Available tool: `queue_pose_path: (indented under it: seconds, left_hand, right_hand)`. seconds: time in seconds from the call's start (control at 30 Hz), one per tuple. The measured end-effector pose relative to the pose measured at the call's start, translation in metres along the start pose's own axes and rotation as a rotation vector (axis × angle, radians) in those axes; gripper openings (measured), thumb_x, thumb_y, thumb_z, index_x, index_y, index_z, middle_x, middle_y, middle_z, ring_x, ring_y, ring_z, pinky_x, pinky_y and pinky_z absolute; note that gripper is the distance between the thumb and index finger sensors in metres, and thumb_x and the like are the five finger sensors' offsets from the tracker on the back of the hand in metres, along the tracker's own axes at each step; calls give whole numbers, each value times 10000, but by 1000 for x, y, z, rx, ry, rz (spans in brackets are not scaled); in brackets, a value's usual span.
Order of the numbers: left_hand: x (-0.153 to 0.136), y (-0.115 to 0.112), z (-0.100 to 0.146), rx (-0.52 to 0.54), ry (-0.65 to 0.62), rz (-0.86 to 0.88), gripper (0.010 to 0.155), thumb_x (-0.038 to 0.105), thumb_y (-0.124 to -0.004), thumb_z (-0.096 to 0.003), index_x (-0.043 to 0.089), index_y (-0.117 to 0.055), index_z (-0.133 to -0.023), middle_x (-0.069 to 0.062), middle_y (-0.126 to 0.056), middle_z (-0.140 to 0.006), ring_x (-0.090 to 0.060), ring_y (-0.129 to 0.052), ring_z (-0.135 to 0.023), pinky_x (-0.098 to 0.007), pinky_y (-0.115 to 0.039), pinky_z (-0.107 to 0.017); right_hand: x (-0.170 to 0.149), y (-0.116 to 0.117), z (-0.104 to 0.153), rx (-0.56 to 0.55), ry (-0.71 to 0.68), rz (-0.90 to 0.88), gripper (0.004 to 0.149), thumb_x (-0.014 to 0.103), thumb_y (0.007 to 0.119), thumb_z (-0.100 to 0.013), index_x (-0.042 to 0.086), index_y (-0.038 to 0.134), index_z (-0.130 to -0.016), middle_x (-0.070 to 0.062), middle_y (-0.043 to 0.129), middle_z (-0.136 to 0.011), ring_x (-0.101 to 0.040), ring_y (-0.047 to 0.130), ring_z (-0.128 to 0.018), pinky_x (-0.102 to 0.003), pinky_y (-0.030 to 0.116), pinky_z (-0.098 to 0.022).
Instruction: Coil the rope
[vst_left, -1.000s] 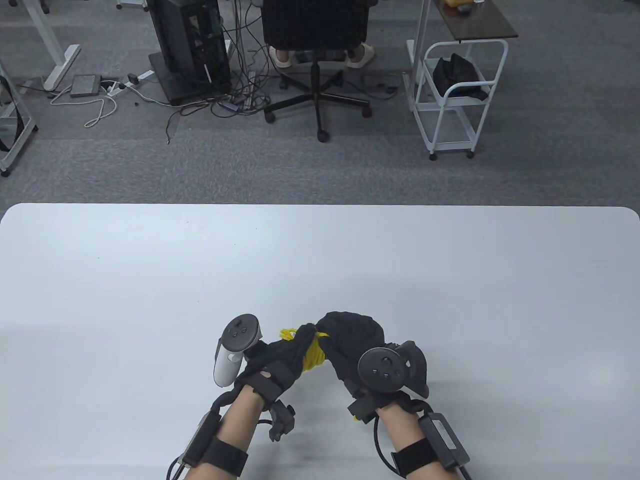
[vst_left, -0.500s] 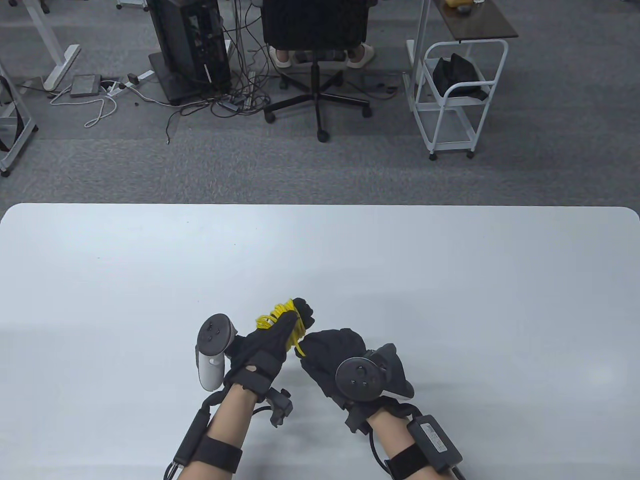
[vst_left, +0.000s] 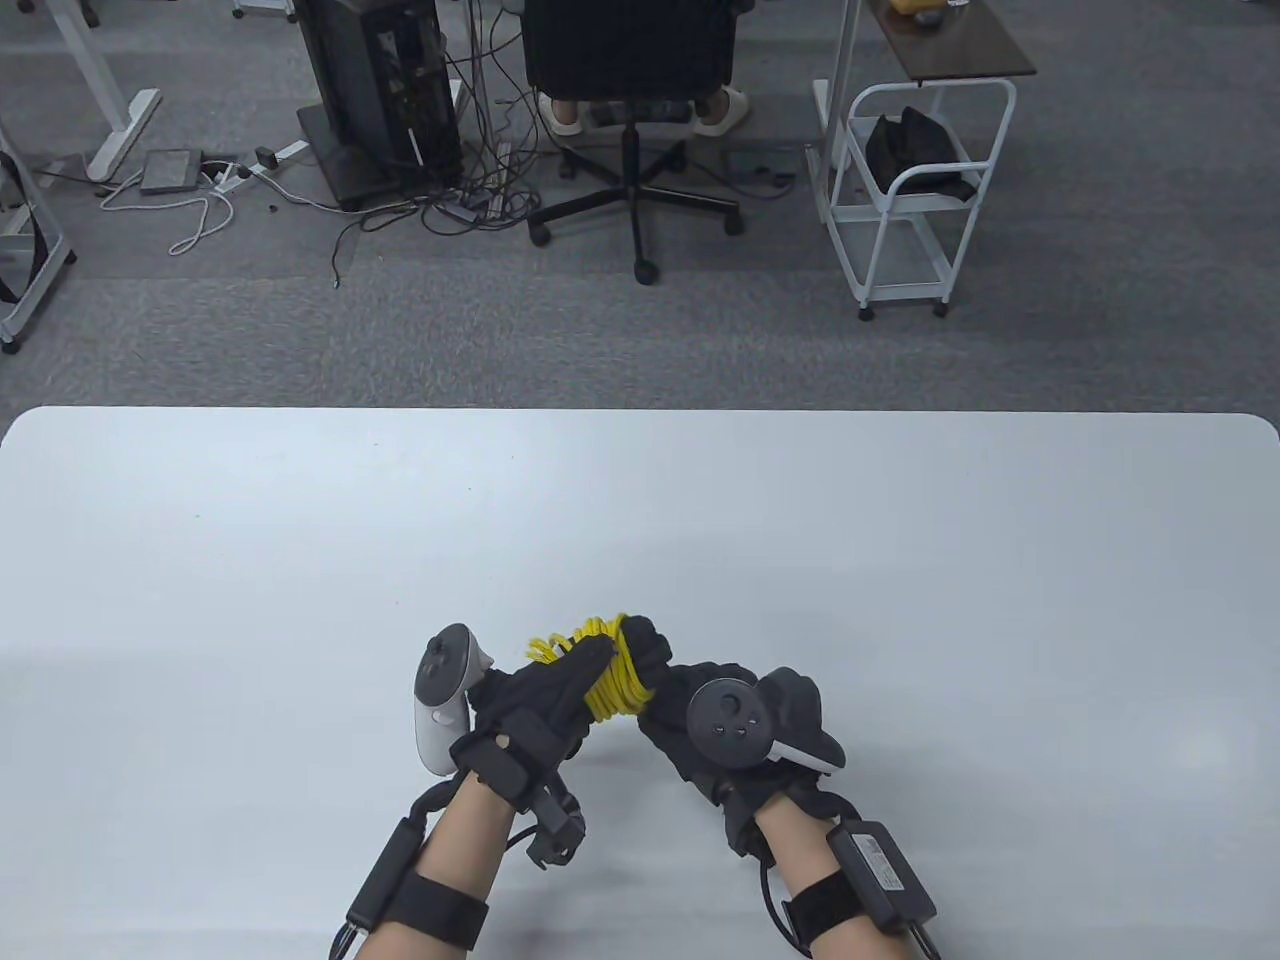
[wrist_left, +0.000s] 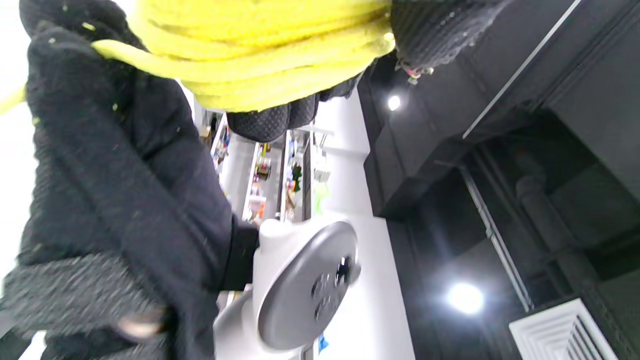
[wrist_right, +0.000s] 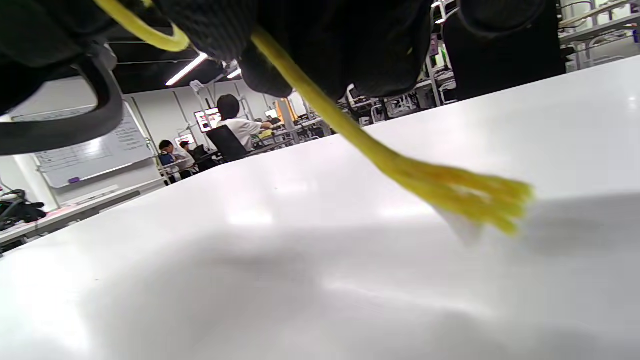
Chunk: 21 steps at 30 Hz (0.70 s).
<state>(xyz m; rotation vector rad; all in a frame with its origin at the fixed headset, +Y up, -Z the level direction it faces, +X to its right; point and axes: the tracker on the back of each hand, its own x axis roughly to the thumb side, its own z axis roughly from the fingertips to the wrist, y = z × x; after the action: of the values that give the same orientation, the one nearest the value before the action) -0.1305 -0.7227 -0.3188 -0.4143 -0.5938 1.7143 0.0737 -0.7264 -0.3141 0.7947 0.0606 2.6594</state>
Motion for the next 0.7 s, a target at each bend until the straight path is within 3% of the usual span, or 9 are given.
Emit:
queue_pose_path:
  seconds: [0.17, 0.37, 0.53, 0.7]
  left_hand:
    - [-1, -10, -4, -92, 33, -79, 550, 512, -593, -621, 180, -829, -991, -144, -947, -948, -285, -1005, -774, -376, -761, -636]
    - [-3, -15, -7, -184, 113, -223, 552, 529, -582, -624, 192, -887, -937, -140, -996, -897, -284, -1031, -729, -373, -772, -615]
    - [-2, -16, -8, -220, 149, -301, 547, 545, -577, -628, 218, -936, -880, -129, -1002, -903, -295, -1003, -766, -368, -723, -661]
    - [-1, -14, -7, -235, 189, -330, 558, 557, -577, -628, 220, -959, -856, -136, -982, -938, -300, -968, -825, -371, -654, -701]
  right_hand:
    - [-10, -7, 3, -33, 50, 26, 412, 368, 713, -580, 158, 755, -931, -154, 773, -982, -449, 778, -856, -710, 545, -642]
    - [-15, -24, 10, -175, 96, 85, 403, 374, 738, -567, 167, 781, -910, -144, 802, -958, -445, 790, -845, -710, 547, -640]
    - [-5, -33, 14, -321, 105, 183, 393, 373, 759, -553, 172, 812, -886, -136, 841, -925, -430, 823, -817, -703, 562, -635]
    - [2, -43, 17, -428, 142, 171, 390, 366, 776, -546, 162, 829, -874, -144, 856, -909, -431, 835, -800, -698, 570, -630]
